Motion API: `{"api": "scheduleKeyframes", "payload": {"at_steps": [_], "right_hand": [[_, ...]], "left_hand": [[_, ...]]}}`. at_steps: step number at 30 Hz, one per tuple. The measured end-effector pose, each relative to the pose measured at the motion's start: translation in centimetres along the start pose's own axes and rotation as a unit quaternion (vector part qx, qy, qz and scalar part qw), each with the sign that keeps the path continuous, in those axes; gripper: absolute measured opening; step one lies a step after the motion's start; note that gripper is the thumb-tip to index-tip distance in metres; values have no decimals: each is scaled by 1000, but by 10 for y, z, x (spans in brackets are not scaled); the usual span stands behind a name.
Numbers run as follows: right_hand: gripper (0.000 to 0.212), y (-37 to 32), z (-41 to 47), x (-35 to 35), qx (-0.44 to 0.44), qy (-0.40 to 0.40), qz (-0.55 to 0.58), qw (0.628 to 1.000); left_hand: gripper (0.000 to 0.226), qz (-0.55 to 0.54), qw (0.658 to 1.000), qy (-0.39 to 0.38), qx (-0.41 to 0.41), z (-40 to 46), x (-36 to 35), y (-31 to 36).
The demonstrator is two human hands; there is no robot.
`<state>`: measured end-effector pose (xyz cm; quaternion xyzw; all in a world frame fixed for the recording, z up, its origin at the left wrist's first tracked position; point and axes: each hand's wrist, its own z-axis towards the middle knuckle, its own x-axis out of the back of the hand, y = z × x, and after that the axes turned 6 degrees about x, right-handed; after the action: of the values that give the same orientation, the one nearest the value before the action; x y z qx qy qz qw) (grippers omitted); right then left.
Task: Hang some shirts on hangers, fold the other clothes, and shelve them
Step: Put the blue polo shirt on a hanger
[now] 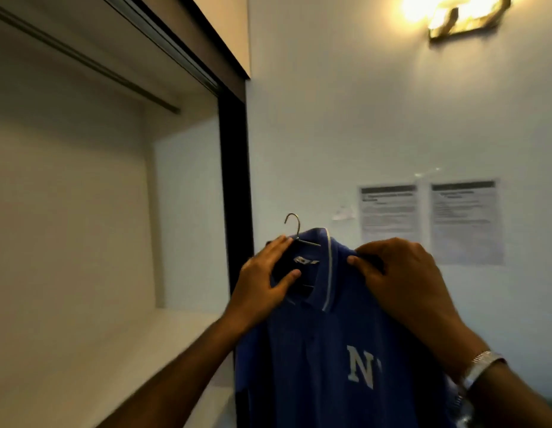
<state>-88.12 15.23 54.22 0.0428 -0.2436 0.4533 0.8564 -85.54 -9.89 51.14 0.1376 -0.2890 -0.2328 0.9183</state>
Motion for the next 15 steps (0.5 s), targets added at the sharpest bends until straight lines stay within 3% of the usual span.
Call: {"api": "scheduleKeyframes", "payload": {"at_steps": [8, 15], "right_hand": [[9, -51, 187, -85, 72, 97, 60, 991], [16, -87, 320, -168, 118, 152, 101, 976]], "left_hand": [[64, 173, 982, 78, -20, 149, 114, -97], [62, 298, 948, 112, 0, 235, 193, -159]]}}
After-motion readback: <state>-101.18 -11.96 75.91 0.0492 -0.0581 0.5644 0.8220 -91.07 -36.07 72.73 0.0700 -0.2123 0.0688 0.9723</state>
